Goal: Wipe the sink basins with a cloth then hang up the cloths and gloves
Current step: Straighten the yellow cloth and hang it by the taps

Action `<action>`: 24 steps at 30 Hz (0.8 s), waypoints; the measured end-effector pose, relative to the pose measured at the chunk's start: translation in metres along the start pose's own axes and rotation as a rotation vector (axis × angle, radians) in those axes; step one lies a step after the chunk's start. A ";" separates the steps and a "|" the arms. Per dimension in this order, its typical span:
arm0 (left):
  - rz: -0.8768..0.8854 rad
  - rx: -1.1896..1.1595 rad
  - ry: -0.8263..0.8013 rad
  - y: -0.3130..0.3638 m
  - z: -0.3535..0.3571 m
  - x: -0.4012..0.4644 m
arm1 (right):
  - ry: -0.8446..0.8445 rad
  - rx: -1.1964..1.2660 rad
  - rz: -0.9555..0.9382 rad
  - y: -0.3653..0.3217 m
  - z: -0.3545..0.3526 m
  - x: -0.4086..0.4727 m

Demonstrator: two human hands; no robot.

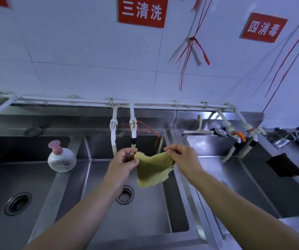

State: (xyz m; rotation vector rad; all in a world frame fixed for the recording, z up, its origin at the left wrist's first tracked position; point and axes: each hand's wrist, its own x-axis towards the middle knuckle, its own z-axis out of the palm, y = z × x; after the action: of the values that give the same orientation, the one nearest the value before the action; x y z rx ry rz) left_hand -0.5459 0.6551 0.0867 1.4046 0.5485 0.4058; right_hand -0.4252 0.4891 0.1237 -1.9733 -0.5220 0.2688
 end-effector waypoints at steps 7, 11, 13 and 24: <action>0.174 0.320 0.131 0.011 -0.004 0.009 | -0.129 -0.073 0.014 -0.006 -0.002 0.006; 0.222 0.465 0.171 0.016 -0.002 0.009 | -0.116 -0.219 -0.057 -0.006 0.000 0.010; 0.252 0.503 0.170 0.019 0.001 0.008 | -0.088 -0.230 -0.077 -0.006 -0.001 0.015; 0.281 0.842 0.299 0.025 0.021 0.000 | -0.186 -0.497 -0.229 0.005 -0.008 0.048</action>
State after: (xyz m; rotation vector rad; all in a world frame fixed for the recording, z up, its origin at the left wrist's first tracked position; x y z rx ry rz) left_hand -0.5321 0.6415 0.1129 2.2645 0.8204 0.6590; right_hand -0.3783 0.5034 0.1246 -2.3500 -1.0043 0.1908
